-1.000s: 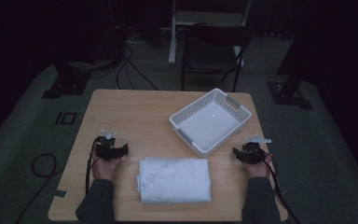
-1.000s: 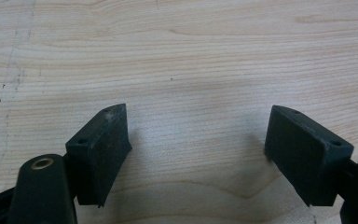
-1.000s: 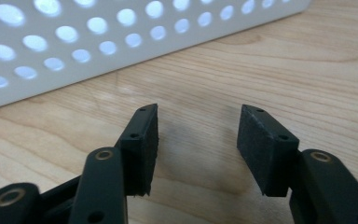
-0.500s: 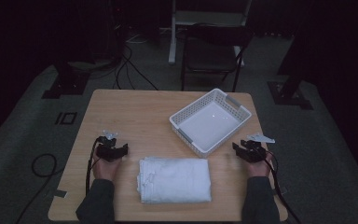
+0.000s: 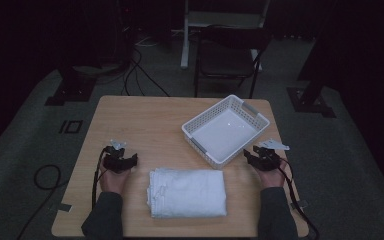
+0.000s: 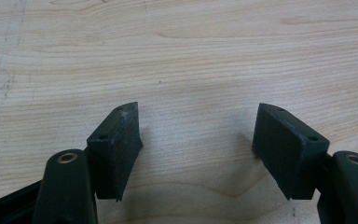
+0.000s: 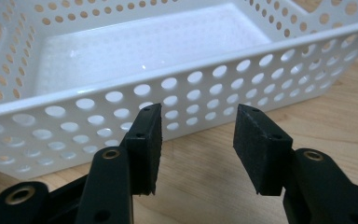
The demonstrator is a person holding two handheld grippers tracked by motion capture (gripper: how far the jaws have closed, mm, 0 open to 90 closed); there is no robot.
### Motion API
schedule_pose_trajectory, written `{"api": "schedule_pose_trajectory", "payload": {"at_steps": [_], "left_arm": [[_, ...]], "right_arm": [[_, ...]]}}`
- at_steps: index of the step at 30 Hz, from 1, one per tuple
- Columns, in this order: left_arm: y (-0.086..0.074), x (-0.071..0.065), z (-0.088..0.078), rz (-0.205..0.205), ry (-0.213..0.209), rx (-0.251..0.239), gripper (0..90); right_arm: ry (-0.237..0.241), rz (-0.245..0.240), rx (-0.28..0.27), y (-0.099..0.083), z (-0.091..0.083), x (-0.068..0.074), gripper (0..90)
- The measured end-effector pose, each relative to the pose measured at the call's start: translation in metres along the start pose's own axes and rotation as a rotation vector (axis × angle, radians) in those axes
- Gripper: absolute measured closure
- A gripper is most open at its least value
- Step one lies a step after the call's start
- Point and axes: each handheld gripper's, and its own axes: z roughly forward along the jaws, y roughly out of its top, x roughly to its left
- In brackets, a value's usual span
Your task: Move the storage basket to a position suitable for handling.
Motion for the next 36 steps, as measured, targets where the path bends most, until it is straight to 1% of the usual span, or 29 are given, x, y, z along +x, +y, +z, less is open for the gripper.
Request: {"api": "schedule_pose_trajectory", "payload": {"at_steps": [4, 12, 21, 26, 28, 29, 31, 32, 33, 34, 36], "left_arm": [[0.000, 0.000, 0.000, -0.001, 0.001, -0.001, 31.1], [0.000, 0.000, 0.000, -0.003, 0.003, -0.005, 31.0], [0.000, -0.001, 0.000, -0.008, 0.008, -0.001, 31.2], [0.001, -0.002, -0.001, -0.016, 0.006, 0.007, 35.5], [0.002, -0.003, -0.003, -0.026, -0.007, 0.004, 35.6], [0.002, -0.003, -0.003, -0.026, -0.007, 0.004, 35.6], [0.004, -0.004, -0.008, -0.030, -0.025, -0.018, 35.8], [0.005, -0.004, -0.011, -0.042, -0.044, -0.033, 35.9], [0.005, -0.004, -0.011, -0.042, -0.044, -0.033, 35.9], [0.009, -0.006, -0.016, -0.045, -0.056, -0.059, 35.9], [0.011, -0.007, -0.020, -0.050, -0.075, -0.072, 35.8]], "right_arm": [[0.001, -0.011, -0.002, 0.003, 0.000, 0.002, 52.1], [0.017, -0.035, 0.011, 0.005, 0.007, 0.008, 54.0], [0.024, -0.030, 0.015, 0.005, 0.010, 0.009, 54.0], [0.037, -0.029, 0.012, 0.006, 0.012, 0.012, 53.9], [0.044, -0.028, 0.012, 0.007, 0.013, 0.014, 53.6], [0.047, -0.032, 0.012, 0.007, 0.014, 0.016, 53.4], [0.052, -0.035, 0.011, 0.008, 0.016, 0.019, 53.2], [0.051, -0.038, 0.010, 0.009, 0.016, 0.021, 53.2], [0.053, -0.040, 0.010, 0.009, 0.017, 0.022, 53.1], [0.056, -0.039, 0.010, 0.009, 0.018, 0.024, 53.1], [0.063, -0.041, 0.008, 0.010, 0.019, 0.026, 52.8]]}}
